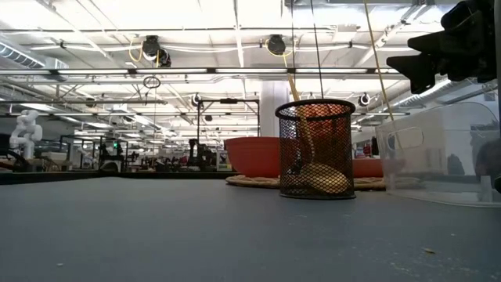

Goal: Arrange a breakfast setting
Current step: Pour the cereal from the cereal box into the red bowl

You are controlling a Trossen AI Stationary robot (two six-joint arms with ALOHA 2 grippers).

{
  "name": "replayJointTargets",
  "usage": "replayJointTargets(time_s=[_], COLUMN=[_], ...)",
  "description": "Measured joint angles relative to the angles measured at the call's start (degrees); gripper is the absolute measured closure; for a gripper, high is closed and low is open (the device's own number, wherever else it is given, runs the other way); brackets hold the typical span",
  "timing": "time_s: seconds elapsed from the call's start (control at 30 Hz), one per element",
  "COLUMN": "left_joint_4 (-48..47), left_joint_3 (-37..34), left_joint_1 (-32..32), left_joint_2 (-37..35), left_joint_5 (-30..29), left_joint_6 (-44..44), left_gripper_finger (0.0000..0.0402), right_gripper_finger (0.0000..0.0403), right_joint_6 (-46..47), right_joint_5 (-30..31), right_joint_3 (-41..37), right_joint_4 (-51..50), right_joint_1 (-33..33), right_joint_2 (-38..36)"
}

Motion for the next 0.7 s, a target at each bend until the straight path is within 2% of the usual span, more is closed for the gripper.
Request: replayJointTargets(time_s=[0.3,0.7], left_joint_4=[0.0,0.0], left_joint_3=[0.0,0.0], left_joint_1=[-11.4,-18.7], left_joint_2=[4.3,13.6], left_joint_5=[0.2,-0.3], left_joint_6=[-9.3,-7.4], left_gripper_finger=[0.0071,0.0071], right_gripper_finger=[0.0156,0.0156], right_joint_6=[0.0,0.0], right_joint_5=[0.0,0.0], right_joint_3=[0.0,0.0], right_joint_4=[0.0,0.0], right_joint_1=[0.0,0.0], right_joint_2=[0.0,0.0])
